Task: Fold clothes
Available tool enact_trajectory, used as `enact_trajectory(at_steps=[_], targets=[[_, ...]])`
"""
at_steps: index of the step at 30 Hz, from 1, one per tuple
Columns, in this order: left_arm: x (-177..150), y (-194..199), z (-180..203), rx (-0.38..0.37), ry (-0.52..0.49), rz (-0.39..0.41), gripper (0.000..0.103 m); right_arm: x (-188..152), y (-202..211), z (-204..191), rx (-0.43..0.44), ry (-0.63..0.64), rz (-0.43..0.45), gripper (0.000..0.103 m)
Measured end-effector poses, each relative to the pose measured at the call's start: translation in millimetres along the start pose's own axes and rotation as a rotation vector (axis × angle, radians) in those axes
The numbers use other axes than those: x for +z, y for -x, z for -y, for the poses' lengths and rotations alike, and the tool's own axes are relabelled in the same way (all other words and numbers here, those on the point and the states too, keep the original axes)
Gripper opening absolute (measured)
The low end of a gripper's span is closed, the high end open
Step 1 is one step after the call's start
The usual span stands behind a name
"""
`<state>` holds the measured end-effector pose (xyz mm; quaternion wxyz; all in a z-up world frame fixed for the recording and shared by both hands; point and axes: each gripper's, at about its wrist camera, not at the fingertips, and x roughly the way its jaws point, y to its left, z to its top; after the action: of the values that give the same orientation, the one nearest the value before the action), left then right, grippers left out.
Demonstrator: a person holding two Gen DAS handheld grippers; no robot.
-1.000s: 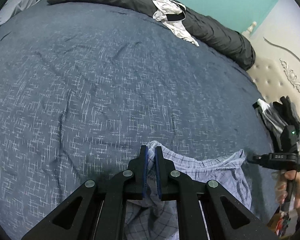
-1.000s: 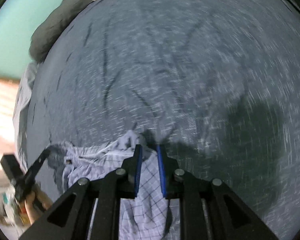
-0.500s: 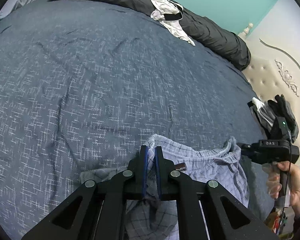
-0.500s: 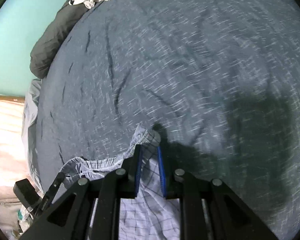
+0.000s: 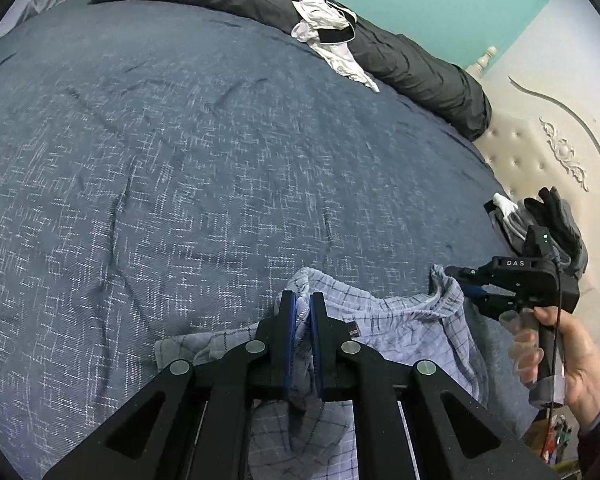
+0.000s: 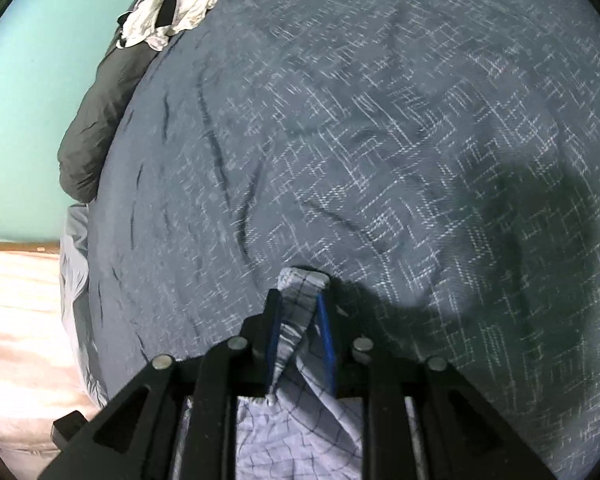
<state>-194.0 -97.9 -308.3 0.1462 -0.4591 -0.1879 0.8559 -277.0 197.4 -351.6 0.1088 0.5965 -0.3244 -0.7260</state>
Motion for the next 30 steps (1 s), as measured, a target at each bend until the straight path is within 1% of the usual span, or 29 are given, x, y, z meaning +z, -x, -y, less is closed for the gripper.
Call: enact_trajectory(at_steps=[2, 6, 13, 14, 16, 18, 21, 23, 24, 26, 30], targets=[[-1, 1, -1, -0.002, 0.004, 0.001, 0.008, -2, -3, -4, -0.003, 0.007, 0.006, 0.019], [-1, 2, 0, -0.003, -0.001, 0.002, 0.008, -6, -10, -12, 0.02, 0.013, 0.009, 0.019], [-1, 4, 0, -0.003, -0.003, 0.004, 0.008, -11, -21, -27, -0.011, 0.053, 0.012, 0.019], [-1, 4, 0, -0.002, -0.002, 0.005, 0.008, -12, -21, -30, -0.014, 0.063, 0.016, 0.018], [-1, 5, -1, -0.002, 0.001, 0.006, 0.008, -14, -22, -37, -0.031, 0.087, 0.024, 0.007], [-1, 5, 0, -0.003, 0.004, 0.008, 0.008, -16, -23, -44, -0.054, 0.115, 0.029, 0.003], [-2, 6, 0, -0.004, 0.007, 0.01, 0.008, -23, -28, -62, -0.06, 0.152, 0.03, 0.002], [-2, 6, 0, -0.005, 0.01, 0.009, 0.008, -24, -30, -67, -0.066, 0.158, 0.024, 0.002], [-2, 6, 0, -0.005, 0.011, 0.009, 0.008, -23, -30, -65, -0.063, 0.152, 0.014, 0.002], [-2, 6, 1, -0.007, 0.012, 0.009, 0.008, -19, -34, -56, -0.021, 0.108, -0.028, 0.003], [0, 7, 2, -0.01, 0.013, 0.014, 0.008, -28, -43, -60, 0.026, 0.102, -0.033, 0.006]])
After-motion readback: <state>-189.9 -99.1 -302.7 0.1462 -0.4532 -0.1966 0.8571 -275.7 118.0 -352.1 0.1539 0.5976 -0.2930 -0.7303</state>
